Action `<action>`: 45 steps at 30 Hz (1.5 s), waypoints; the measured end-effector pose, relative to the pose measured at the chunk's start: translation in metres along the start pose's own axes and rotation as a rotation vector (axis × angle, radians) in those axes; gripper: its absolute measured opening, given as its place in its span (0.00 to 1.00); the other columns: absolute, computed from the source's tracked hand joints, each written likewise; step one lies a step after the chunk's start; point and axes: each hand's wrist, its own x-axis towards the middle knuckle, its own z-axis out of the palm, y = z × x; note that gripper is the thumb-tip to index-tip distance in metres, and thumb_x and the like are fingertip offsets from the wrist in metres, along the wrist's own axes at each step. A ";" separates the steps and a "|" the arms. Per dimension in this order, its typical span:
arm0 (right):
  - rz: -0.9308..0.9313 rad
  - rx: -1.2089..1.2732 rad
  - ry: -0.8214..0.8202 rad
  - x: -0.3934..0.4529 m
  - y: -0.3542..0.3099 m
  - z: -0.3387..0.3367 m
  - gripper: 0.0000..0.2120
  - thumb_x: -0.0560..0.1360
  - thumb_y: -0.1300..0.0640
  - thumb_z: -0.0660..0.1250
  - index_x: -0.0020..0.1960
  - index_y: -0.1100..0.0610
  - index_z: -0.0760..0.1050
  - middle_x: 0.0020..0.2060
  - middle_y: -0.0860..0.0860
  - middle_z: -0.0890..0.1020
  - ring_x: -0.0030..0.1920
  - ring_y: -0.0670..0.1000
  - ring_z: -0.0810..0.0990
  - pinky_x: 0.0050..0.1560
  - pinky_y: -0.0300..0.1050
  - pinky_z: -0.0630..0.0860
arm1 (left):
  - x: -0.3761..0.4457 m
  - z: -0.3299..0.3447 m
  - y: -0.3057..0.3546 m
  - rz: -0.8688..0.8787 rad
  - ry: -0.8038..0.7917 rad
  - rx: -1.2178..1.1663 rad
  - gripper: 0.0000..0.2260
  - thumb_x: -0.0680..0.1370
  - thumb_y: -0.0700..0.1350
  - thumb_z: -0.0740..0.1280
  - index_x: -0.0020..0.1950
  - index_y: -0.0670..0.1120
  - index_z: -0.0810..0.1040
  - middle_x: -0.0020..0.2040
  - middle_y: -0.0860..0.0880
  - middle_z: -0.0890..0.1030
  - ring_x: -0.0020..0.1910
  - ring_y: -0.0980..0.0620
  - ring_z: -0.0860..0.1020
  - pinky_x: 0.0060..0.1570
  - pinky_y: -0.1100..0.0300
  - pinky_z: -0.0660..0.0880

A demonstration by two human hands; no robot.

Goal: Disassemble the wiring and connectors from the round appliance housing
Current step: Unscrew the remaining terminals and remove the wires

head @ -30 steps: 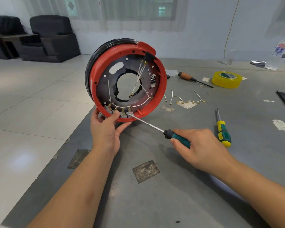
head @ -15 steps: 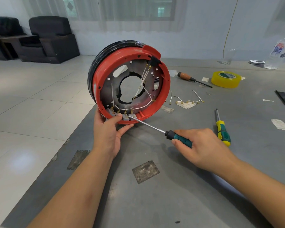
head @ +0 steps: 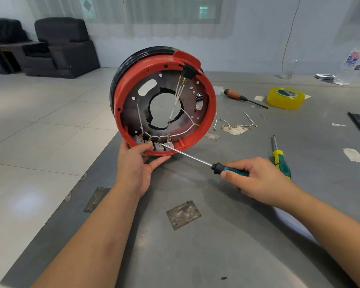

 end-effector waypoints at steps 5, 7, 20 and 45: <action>0.069 0.170 -0.051 0.001 0.000 0.000 0.08 0.77 0.41 0.67 0.50 0.39 0.84 0.31 0.49 0.80 0.27 0.45 0.76 0.31 0.39 0.75 | -0.003 0.001 0.002 0.005 -0.008 0.049 0.20 0.81 0.30 0.64 0.65 0.52 0.79 0.60 0.44 0.85 0.58 0.38 0.85 0.47 0.38 0.85; 0.088 0.188 -0.067 0.000 0.000 -0.001 0.09 0.77 0.42 0.67 0.50 0.41 0.84 0.30 0.48 0.80 0.27 0.45 0.75 0.31 0.39 0.75 | -0.003 0.000 0.003 0.013 -0.021 0.069 0.21 0.81 0.30 0.64 0.69 0.50 0.77 0.63 0.43 0.84 0.58 0.39 0.86 0.47 0.37 0.85; -0.169 -0.392 0.120 -0.006 0.004 0.003 0.22 0.80 0.39 0.59 0.68 0.46 0.79 0.46 0.44 0.84 0.39 0.44 0.77 0.38 0.37 0.75 | -0.001 -0.001 0.001 0.006 -0.029 0.160 0.18 0.83 0.33 0.67 0.72 0.45 0.76 0.59 0.42 0.86 0.54 0.41 0.87 0.45 0.43 0.86; -0.048 -0.212 0.044 -0.004 0.005 -0.003 0.17 0.79 0.38 0.61 0.59 0.42 0.82 0.40 0.49 0.85 0.42 0.46 0.79 0.39 0.47 0.76 | 0.000 -0.003 0.001 -0.016 -0.052 0.195 0.15 0.83 0.34 0.67 0.69 0.44 0.77 0.52 0.45 0.88 0.51 0.43 0.88 0.45 0.42 0.86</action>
